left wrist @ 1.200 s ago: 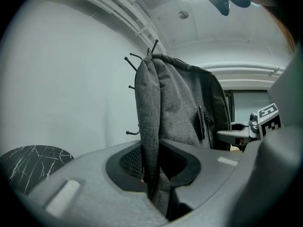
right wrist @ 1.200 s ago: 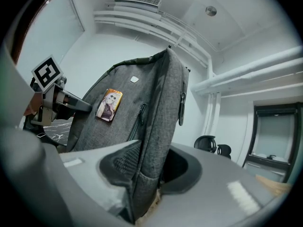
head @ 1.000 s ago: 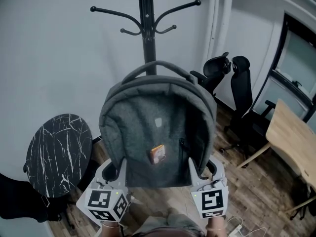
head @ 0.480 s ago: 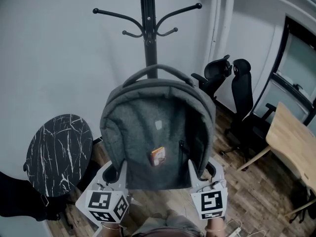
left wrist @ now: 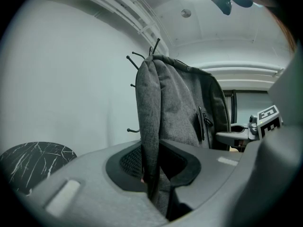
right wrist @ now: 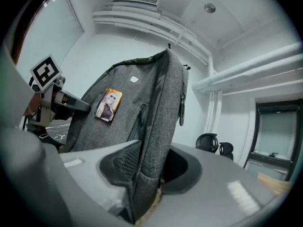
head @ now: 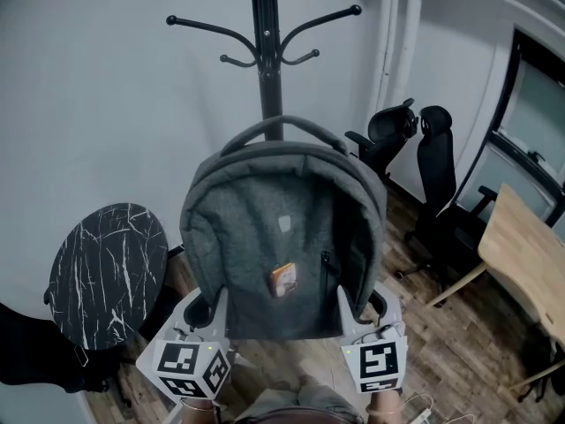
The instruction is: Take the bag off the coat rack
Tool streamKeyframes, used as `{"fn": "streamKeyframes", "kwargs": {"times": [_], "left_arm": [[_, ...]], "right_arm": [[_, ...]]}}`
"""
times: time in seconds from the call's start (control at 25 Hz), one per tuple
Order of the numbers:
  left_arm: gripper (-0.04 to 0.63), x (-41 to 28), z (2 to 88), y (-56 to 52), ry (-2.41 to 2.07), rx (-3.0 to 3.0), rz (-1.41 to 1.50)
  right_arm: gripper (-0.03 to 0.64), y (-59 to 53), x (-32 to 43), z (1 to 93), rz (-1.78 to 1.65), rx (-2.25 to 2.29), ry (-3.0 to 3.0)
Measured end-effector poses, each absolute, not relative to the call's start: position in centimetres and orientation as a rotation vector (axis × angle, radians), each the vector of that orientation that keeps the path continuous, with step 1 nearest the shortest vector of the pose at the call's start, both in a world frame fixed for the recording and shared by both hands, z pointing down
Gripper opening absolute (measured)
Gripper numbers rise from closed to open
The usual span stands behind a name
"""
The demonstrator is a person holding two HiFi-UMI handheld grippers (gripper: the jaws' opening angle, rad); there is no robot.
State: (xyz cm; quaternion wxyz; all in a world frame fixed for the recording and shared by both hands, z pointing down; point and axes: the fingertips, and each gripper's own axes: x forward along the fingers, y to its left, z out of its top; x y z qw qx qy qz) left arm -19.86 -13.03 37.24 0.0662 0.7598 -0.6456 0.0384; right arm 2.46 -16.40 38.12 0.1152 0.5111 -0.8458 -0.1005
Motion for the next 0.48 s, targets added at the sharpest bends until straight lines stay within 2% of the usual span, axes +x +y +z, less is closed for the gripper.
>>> {"fn": "streamKeyframes", "kwargs": {"times": [0.48], "left_arm": [[0.071, -19.22, 37.18, -13.7, -1.939, 2.301, 0.118]], "right_arm": [[0.121, -16.91, 3.1, 38.15, -0.296, 1.512, -2.477]]}}
